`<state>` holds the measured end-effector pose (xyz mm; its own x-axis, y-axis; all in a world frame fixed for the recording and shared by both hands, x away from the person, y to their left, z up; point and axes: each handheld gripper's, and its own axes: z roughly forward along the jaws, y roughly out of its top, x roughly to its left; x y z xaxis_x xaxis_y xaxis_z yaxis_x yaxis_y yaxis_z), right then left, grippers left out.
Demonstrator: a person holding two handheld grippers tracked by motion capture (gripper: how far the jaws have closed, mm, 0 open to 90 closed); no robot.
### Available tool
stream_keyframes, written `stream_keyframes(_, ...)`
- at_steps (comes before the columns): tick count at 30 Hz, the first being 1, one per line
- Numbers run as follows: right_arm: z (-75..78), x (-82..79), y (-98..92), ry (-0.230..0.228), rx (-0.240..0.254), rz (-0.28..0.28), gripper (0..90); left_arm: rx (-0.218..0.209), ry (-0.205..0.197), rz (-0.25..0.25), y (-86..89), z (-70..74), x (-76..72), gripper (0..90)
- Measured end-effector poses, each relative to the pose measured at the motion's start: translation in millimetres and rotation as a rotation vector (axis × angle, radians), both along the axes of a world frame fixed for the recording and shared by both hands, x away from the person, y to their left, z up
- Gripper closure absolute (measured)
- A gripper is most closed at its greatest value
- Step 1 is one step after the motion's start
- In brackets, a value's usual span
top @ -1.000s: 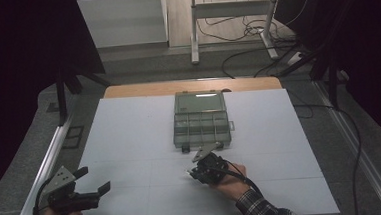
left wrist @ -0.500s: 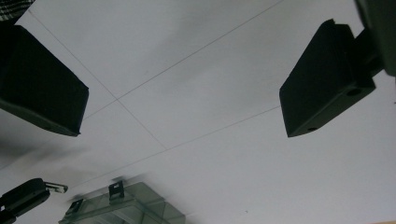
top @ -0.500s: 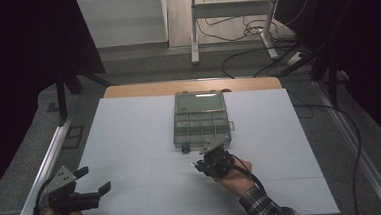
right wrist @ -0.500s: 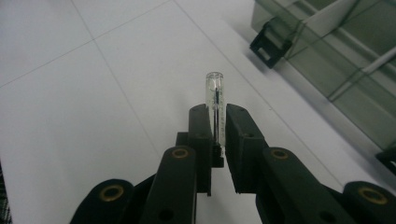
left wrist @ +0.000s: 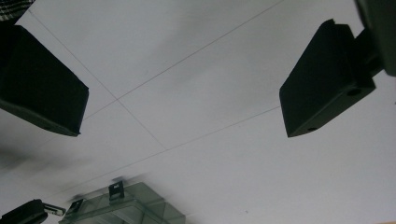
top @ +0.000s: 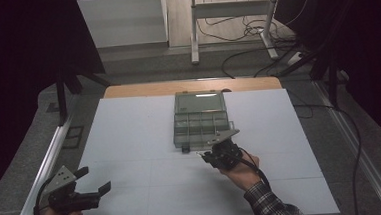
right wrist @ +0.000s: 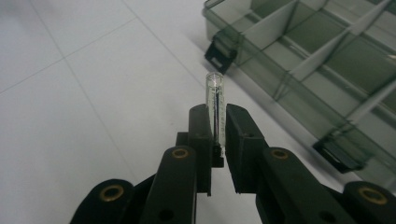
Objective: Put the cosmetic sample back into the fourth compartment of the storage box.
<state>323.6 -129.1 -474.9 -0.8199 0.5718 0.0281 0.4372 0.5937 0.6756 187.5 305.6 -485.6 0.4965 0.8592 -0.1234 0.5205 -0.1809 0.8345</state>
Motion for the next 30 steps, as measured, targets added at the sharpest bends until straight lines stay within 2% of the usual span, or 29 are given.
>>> stream_keyframes(17, 5.6, 15.6, -18.3, -0.035, 0.013, -0.082, 80.3, 0.000, 0.003, 0.001, 0.0, -0.1, 0.4, 1.6)
stream_keyframes(30, 7.3, 31.6, -26.7, -0.044, 0.020, -0.128, 80.3, 0.000, 0.005, 0.000, -0.4, -0.3, 0.9, 1.6)
